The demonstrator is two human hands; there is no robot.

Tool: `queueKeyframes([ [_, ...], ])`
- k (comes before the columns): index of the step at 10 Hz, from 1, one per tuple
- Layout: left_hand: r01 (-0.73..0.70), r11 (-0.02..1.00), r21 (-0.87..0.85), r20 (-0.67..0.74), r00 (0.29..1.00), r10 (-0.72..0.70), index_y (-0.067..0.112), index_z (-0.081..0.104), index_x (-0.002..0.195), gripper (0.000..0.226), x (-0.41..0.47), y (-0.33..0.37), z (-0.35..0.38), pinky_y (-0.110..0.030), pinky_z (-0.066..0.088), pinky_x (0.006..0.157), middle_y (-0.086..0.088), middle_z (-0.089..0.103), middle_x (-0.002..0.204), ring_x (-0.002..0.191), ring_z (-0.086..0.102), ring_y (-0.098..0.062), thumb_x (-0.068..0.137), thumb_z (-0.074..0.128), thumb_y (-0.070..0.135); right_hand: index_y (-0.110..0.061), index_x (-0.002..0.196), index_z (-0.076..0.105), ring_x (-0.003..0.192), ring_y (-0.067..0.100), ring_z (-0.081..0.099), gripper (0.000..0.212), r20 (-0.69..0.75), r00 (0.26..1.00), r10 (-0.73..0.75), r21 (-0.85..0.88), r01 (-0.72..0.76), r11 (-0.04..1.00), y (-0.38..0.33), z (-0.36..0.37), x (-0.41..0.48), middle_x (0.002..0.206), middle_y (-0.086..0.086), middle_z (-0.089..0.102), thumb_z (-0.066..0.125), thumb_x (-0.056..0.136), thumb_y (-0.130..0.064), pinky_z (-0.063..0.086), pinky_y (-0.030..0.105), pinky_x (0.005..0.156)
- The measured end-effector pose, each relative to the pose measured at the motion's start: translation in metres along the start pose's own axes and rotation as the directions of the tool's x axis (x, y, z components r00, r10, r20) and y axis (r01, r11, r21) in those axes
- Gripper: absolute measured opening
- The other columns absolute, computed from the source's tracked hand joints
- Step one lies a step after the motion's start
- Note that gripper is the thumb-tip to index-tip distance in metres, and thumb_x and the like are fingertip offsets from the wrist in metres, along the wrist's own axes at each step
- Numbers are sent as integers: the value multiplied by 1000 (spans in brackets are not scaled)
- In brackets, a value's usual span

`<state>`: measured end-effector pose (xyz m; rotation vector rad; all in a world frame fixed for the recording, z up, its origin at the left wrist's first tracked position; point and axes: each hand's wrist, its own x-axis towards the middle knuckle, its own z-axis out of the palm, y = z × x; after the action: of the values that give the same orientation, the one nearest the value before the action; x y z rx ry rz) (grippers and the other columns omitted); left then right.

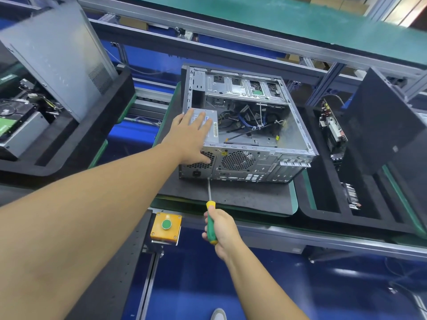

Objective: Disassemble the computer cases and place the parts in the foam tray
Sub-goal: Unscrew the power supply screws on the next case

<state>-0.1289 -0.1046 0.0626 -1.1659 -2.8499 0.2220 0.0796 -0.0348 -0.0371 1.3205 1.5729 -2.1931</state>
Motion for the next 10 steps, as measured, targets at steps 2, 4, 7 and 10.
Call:
queueKeyframes([
  [2, -4, 1000, -3, -5, 1000, 4, 20, 0, 159, 117, 0, 0, 1, -51, 6, 122, -8, -1, 167, 152, -4, -38, 76, 52, 84, -13, 97, 60, 56, 13, 51, 28, -15, 999, 48, -46, -49, 998, 0, 4, -4, 84, 5, 55, 52, 102, -40, 45, 24, 46],
  [4, -3, 1000, -10, -7, 1000, 2, 20, 0, 159, 118, 1, 0, 1, -51, 6, 122, -8, -1, 167, 152, -4, -38, 75, 53, 83, 5, 120, 61, 58, 17, 53, 50, 359, 916, 179, 256, -281, 925, -9, -4, 2, 86, 14, 69, 38, 105, -37, 45, 27, 49],
  [7, -2, 1000, -8, -9, 1000, 1, 20, -1, 159, 118, 1, 0, 2, -51, 6, 122, -8, -1, 167, 152, -4, -37, 76, 53, 84, -12, 94, 53, 52, 12, 56, 22, -68, 996, -64, -106, 56, 993, 6, 6, 5, 76, 5, 56, 63, 97, -31, 52, 26, 49],
  [10, -1, 1000, 6, -21, 1000, 1, 20, 0, 159, 118, 1, 0, 3, -51, 8, 122, -8, 1, 167, 152, -3, -37, 75, 52, 84, -5, 98, 66, 54, 16, 51, 40, 86, 989, 117, 51, -122, 991, -4, -1, 8, 75, 4, 61, 44, 106, -38, 44, 28, 48],
])
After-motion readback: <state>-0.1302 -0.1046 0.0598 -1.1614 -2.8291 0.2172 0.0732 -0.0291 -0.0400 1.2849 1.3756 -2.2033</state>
